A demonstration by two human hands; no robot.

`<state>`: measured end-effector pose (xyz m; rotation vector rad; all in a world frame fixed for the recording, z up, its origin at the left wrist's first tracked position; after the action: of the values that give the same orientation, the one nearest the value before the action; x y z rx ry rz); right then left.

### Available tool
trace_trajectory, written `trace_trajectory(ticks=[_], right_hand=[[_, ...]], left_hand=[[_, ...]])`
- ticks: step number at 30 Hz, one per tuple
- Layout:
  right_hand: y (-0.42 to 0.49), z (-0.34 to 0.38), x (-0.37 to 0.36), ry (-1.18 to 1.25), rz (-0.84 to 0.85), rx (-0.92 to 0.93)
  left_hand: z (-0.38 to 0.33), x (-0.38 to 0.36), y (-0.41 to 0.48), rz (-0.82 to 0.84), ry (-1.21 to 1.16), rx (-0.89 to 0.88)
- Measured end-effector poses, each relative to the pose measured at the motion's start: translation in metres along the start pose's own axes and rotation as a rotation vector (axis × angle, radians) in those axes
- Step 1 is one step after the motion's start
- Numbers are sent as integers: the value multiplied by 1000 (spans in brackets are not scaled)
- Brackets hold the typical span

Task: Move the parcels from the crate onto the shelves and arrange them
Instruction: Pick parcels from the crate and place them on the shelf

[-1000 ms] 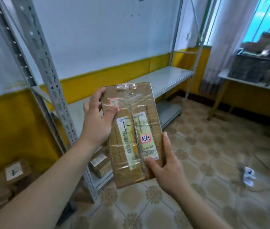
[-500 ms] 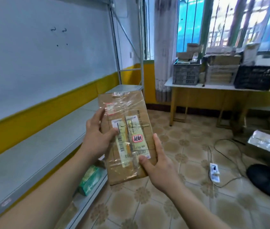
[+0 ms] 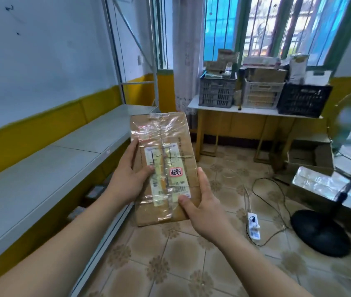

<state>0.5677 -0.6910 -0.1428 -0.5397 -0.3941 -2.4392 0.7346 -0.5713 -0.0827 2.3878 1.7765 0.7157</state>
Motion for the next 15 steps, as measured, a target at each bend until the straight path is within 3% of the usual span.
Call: trace_trajectory(ticks=[10, 15], right_hand=[[177, -34, -58, -180, 77, -150], [226, -57, -71, -224, 105, -200]], left_hand=[[86, -102, 159, 112, -69, 133], [119, -144, 198, 151, -66, 208]])
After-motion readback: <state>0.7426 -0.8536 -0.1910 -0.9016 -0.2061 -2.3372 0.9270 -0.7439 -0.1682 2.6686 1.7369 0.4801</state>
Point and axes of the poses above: each hand's wrist, its own y-axis towards the middle knuckle, its own x-axis out of the back of the hand, z = x × y, the point moved 8 cm from there along y, towards the middle knuckle, and after that the axes turned 15 degrees about -z, right-handed, at the moved point
